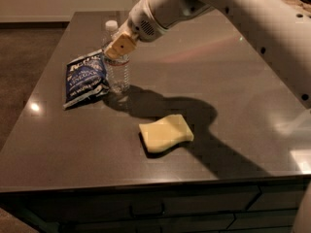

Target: Move water bottle near blue chip bag

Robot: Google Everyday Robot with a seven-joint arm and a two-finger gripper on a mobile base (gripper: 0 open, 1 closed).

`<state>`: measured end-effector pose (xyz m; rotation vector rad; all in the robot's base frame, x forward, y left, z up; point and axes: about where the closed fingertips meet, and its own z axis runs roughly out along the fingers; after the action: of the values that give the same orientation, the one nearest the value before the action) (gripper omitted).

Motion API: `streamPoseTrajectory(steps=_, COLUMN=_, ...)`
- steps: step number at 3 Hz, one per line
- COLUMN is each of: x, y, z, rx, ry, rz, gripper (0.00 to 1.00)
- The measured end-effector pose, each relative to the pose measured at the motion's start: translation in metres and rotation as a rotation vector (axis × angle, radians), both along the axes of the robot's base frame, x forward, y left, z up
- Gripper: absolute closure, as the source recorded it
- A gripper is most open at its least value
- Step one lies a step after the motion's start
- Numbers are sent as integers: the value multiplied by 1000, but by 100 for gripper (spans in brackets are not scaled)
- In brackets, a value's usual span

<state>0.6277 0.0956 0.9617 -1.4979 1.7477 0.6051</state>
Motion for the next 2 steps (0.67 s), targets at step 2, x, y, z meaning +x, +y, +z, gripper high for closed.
streamPoseTrajectory(steps=2, x=-2, y=5, z=-7, rx=-5, ry=3, rz=9, gripper=15)
